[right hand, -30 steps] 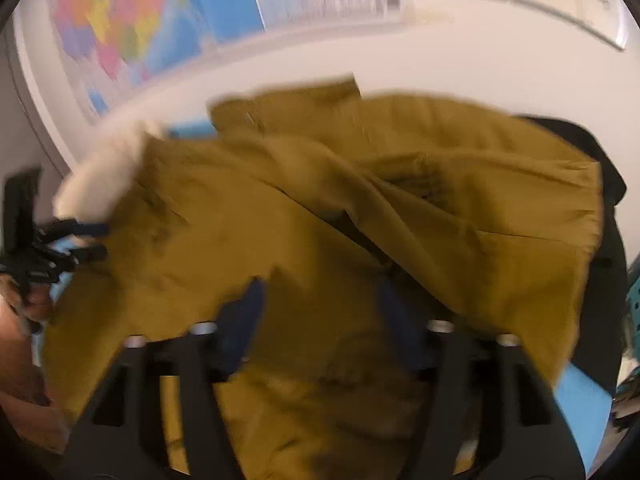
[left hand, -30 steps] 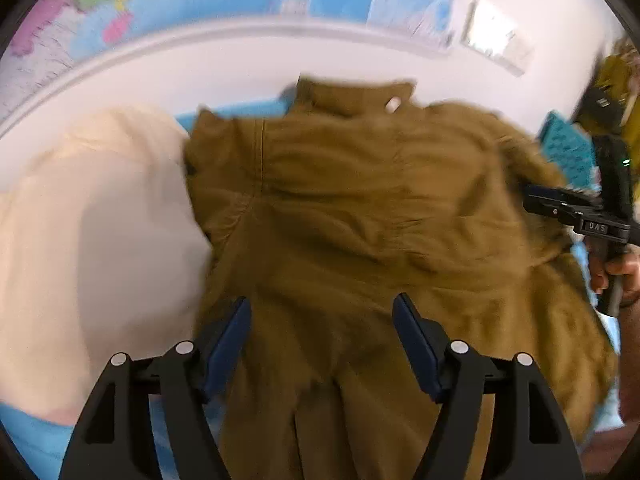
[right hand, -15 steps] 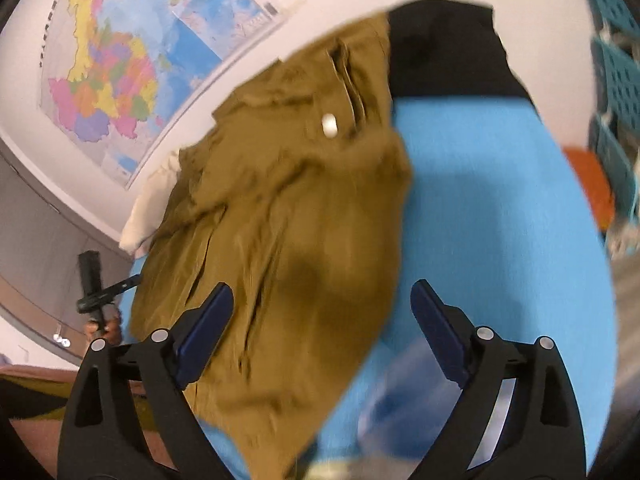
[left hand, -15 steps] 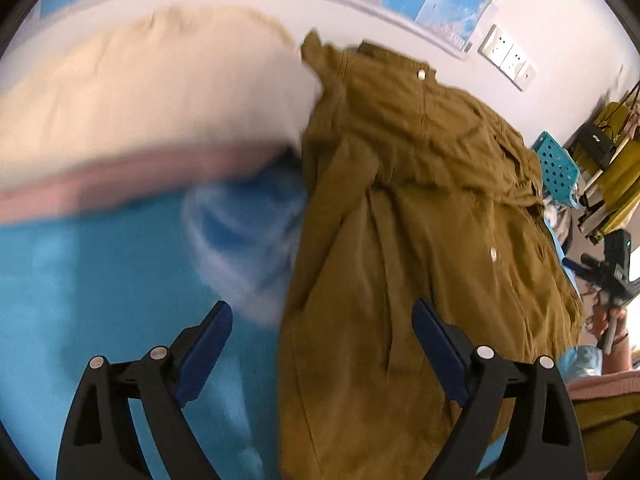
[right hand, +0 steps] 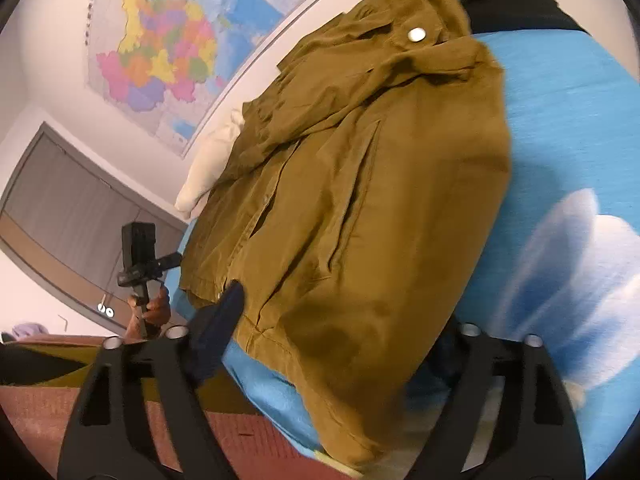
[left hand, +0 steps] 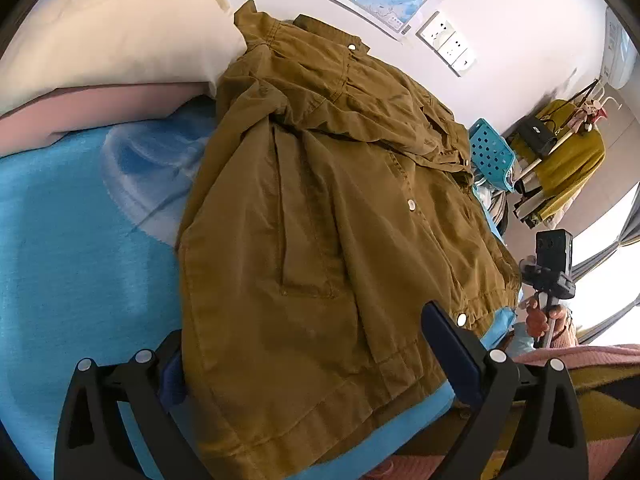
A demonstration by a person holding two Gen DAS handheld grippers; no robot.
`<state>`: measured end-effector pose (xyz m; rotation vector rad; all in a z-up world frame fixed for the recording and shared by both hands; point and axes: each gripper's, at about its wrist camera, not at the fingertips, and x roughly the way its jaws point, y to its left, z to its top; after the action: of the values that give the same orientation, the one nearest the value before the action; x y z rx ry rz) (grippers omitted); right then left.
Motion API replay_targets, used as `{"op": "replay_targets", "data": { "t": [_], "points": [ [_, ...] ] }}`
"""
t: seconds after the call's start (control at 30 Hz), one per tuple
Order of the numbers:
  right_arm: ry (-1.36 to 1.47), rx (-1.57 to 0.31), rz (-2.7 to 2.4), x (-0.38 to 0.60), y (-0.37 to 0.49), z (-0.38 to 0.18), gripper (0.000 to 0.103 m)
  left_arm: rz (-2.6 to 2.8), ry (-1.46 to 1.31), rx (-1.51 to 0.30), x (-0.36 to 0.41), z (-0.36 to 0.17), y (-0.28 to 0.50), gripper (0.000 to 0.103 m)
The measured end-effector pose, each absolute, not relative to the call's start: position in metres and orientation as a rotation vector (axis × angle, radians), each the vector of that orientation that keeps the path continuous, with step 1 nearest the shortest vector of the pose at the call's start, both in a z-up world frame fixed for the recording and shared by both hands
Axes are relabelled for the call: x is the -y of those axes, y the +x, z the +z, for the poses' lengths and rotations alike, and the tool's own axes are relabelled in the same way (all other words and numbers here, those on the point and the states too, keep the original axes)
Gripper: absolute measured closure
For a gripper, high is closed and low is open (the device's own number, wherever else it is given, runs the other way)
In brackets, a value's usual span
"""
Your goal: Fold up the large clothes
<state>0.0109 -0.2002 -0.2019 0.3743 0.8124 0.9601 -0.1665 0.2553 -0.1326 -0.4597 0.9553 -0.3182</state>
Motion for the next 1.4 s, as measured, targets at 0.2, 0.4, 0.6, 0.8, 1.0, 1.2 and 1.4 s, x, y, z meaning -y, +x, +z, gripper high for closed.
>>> {"op": "replay_targets", "data": {
  "t": [0.2,0.4,0.6,0.8,1.0,1.2,1.4],
  "points": [
    [0.465,-0.741,0.995,0.205,0.007,-0.184,0.093,-0.247,-0.529,-0.982,-0.249,-0.135,-0.16,0.096],
    [0.465,-0.539,1.058,0.231,-0.036,-0.128,0.094,-0.278,-0.562,-0.851,-0.247,-0.089,-0.187,0.096],
    [0.432,-0.459,1.07,0.261,-0.067,-0.112,0.093,-0.346,-0.562,-0.752,-0.244,-0.063,-0.225,0.095],
    [0.498,-0.651,0.984,0.269,-0.046,-0.183,0.09,-0.32,-0.603,-0.91,-0.243,-0.119,-0.231,0.094],
    [0.547,-0.71,0.96,0.281,-0.043,-0.219,0.081,-0.293,-0.603,-0.949,-0.243,-0.14,-0.23,0.091],
    [0.507,-0.738,0.991,0.272,-0.049,-0.232,0.059,-0.343,-0.536,-0.981,-0.227,-0.142,-0.227,0.042],
    [0.554,-0.728,1.073,0.267,-0.052,-0.235,0.088,-0.431,-0.524,-0.97,-0.209,-0.142,-0.223,0.064]
  ]
}}
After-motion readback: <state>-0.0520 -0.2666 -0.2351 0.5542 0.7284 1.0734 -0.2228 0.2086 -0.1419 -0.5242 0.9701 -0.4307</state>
